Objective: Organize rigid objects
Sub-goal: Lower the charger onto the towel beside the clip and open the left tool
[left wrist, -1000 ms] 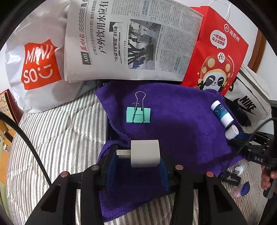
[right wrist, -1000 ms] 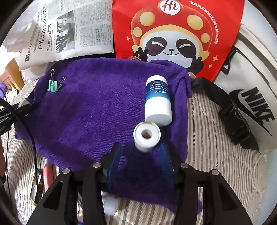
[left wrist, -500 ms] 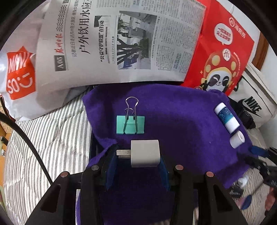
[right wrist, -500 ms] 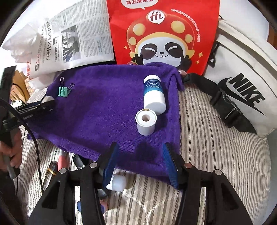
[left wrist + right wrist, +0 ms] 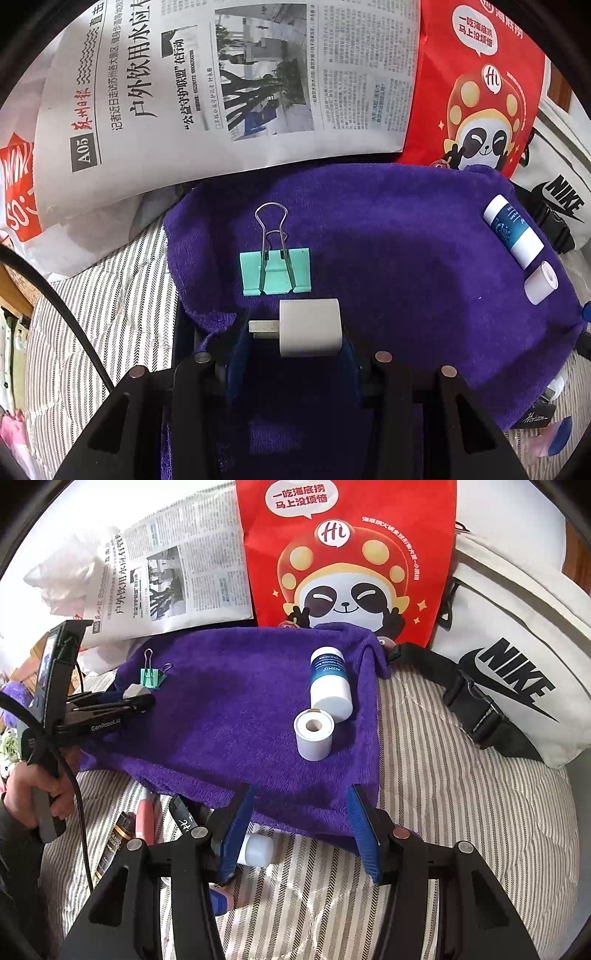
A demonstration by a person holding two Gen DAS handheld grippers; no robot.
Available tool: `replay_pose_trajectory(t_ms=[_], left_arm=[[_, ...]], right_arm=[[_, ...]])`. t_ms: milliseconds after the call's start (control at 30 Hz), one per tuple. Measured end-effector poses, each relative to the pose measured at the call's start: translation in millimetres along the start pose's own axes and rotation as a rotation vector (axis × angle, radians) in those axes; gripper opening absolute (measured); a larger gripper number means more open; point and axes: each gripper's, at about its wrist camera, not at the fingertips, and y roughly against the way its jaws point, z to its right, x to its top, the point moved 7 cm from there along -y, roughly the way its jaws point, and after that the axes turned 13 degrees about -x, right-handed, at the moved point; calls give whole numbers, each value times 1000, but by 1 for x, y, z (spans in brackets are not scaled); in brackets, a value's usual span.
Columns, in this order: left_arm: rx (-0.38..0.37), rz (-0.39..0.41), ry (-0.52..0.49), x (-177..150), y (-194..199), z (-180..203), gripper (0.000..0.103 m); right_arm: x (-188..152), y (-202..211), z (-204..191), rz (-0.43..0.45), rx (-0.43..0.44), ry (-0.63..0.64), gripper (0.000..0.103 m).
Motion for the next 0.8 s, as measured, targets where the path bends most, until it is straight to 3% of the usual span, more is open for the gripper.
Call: replay_pose_trajectory(t_ms=[233,367,533,800], left_arm=[[-10,-43,36,-7,5,-2,45],[-66,-59,69,-19,16,4,49],[-99,-44,101,-32,38,8,49],[-112,4,57,-49,87,21,54]], right_arm=[[-5,16,13,5,-10,-37,53],[-9,26,18,7,-5,-57,53],[-15,41,21,13,13,-79,53],[-25,60,18,27,13,-73,53]])
